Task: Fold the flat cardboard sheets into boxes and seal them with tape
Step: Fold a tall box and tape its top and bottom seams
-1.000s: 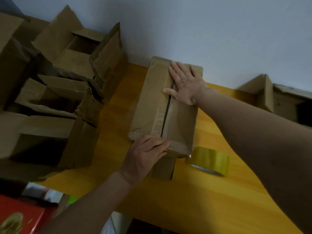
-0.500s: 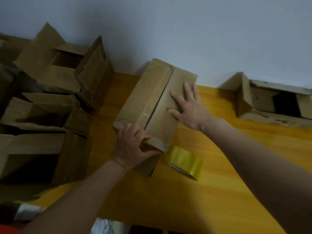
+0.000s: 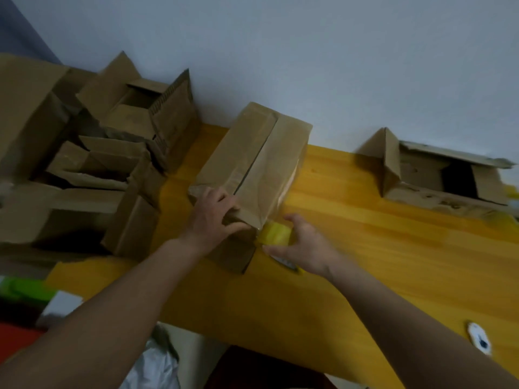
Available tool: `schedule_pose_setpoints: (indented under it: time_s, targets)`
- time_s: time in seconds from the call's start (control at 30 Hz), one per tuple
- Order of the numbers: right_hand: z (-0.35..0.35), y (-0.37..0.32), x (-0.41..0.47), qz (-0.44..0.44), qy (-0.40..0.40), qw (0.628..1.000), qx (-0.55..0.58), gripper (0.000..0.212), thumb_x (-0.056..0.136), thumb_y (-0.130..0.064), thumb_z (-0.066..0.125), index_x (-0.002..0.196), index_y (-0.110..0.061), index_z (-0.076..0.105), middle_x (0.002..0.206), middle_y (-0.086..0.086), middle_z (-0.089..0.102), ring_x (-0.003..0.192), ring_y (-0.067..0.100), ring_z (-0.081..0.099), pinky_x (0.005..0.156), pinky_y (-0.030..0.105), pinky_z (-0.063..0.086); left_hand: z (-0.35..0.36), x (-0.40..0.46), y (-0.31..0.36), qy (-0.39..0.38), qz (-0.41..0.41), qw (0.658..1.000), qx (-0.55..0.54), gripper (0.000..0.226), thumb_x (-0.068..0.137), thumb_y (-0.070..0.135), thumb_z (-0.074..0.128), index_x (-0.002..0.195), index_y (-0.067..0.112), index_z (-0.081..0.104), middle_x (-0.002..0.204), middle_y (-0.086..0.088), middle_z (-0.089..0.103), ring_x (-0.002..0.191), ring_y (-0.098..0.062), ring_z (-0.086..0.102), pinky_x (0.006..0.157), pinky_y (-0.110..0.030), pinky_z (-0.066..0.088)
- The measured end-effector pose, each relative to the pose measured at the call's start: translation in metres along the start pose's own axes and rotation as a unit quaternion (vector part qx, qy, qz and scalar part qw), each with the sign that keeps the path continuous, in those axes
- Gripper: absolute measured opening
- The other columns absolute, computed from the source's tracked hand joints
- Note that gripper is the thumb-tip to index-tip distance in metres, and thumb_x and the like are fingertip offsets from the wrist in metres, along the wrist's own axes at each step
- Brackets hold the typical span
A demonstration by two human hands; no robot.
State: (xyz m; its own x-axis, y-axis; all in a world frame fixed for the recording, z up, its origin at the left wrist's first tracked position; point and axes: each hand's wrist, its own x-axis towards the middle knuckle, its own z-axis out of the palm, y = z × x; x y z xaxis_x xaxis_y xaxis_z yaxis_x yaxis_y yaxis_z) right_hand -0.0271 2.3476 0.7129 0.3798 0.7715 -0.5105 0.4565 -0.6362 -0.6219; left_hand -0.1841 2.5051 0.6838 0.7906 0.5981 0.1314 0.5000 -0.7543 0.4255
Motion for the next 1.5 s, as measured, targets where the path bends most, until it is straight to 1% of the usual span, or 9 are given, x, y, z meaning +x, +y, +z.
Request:
schedule_pose_setpoints:
  time_s: [0.13, 0.4, 0.67, 0.8, 0.87, 1.0, 1.2, 1.33, 1.5]
  targets:
    - [-0.011, 0.009, -0.01, -0.07, 0.005, 0.997, -0.028, 0.058, 0.08, -0.045, 0.072, 0.128, -0.022, 0.049, 0.107, -0.001, 0.062, 0.085, 0.013, 0.059, 0.065, 0.027, 0.05, 0.011, -0.003, 0.014, 0.055, -0.065, 0.996, 0.009, 0.051, 0.055, 0.044, 0.088, 0.086, 0.014, 0.061, 0.089, 0.001, 0.043, 0.085, -0.02, 0.042, 0.072, -0.031, 0.032]
    - [-0.037, 0.025, 0.0, -0.077, 0.0, 0.965, -0.249, 0.064, 0.082, -0.042, 0.071, 0.133, -0.012, 0.048, 0.126, 0.011, 0.06, 0.116, 0.029, 0.055, 0.091, 0.038, 0.048, 0.022, -0.009, 0.033, 0.064, -0.087, 0.994, -0.034, 0.044, 0.062, 0.043, 0.084, 0.087, 0.018, 0.058, 0.091, 0.003, 0.042, 0.087, -0.015, 0.04, 0.073, -0.029, 0.034]
    - [-0.026, 0.041, 0.001, -0.064, 0.013, 0.981, -0.18, 0.07, 0.08, -0.021, 0.075, 0.141, -0.016, 0.04, 0.136, 0.011, 0.048, 0.127, 0.028, 0.041, 0.101, 0.035, 0.039, 0.015, -0.013, 0.043, 0.045, -0.054, 0.997, -0.026, 0.04, 0.077, 0.034, 0.074, 0.11, 0.017, 0.059, 0.102, 0.002, 0.042, 0.095, -0.015, 0.042, 0.083, -0.029, 0.041]
    - [-0.019, 0.041, 0.006, -0.043, 0.035, 0.987, -0.153, 0.068, 0.081, -0.021, 0.075, 0.139, -0.016, 0.04, 0.134, 0.011, 0.048, 0.124, 0.029, 0.037, 0.097, 0.036, 0.039, 0.024, -0.037, 0.077, 0.164, -0.047, 0.984, -0.045, 0.028, 0.082, 0.019, 0.064, 0.108, 0.019, 0.055, 0.104, -0.001, 0.052, 0.097, -0.015, 0.049, 0.079, -0.022, 0.043]
    - [-0.016, 0.044, 0.006, -0.048, 0.044, 0.987, -0.15, 0.068, 0.081, -0.022, 0.074, 0.14, -0.015, 0.04, 0.138, 0.009, 0.046, 0.125, 0.029, 0.036, 0.098, 0.036, 0.037, 0.041, -0.052, 0.099, 0.055, -0.126, 0.98, -0.146, 0.017, 0.085, 0.02, 0.063, 0.1, 0.024, 0.055, 0.096, 0.007, 0.052, 0.091, -0.013, 0.052, 0.072, -0.021, 0.044]
    - [-0.014, 0.046, 0.003, -0.063, 0.049, 0.988, -0.131, 0.077, 0.079, -0.022, 0.076, 0.144, -0.017, 0.036, 0.145, 0.008, 0.039, 0.133, 0.029, 0.033, 0.107, 0.038, 0.03, 0.066, -0.038, 0.121, -0.127, -0.403, 0.808, -0.41, 0.032, 0.091, 0.016, 0.063, 0.121, 0.018, 0.053, 0.101, 0.001, 0.056, 0.098, -0.019, 0.057, 0.085, -0.032, 0.051]
    - [-0.037, 0.081, -0.025, -0.092, 0.084, 0.985, -0.118, 0.068, 0.085, -0.013, 0.069, 0.145, -0.014, 0.035, 0.145, 0.011, 0.039, 0.136, 0.027, 0.033, 0.109, 0.029, 0.024, 0.089, -0.03, 0.147, -0.073, -0.579, 0.641, -0.499, 0.009, 0.095, -0.001, 0.046, 0.091, 0.005, 0.053, 0.082, -0.01, 0.052, 0.07, -0.017, 0.051, 0.066, -0.03, 0.046]
    - [-0.056, 0.143, -0.054, -0.029, 0.06, 0.988, -0.137, 0.059, 0.091, -0.014, 0.062, 0.144, -0.013, 0.035, 0.149, 0.01, 0.036, 0.14, 0.027, 0.027, 0.111, 0.031, 0.023, 0.119, -0.036, 0.193, -0.145, -0.559, 0.681, -0.451, 0.022, 0.092, -0.001, 0.046, 0.072, 0.006, 0.05, 0.074, -0.011, 0.05, 0.064, -0.021, 0.048, 0.061, -0.03, 0.041]
    - [-0.089, 0.242, -0.095, 0.074, 0.031, 0.984, -0.162, 0.057, 0.096, -0.012, 0.054, 0.147, -0.019, 0.03, 0.15, 0.01, 0.031, 0.14, 0.029, 0.026, 0.107, 0.037, 0.031, 0.15, -0.001, 0.245, -0.114, -0.496, 0.744, -0.432, 0.031, 0.09, 0.022, 0.065, 0.113, 0.003, 0.058, 0.113, -0.013, 0.058, 0.101, -0.027, 0.056, 0.092, -0.039, 0.048]
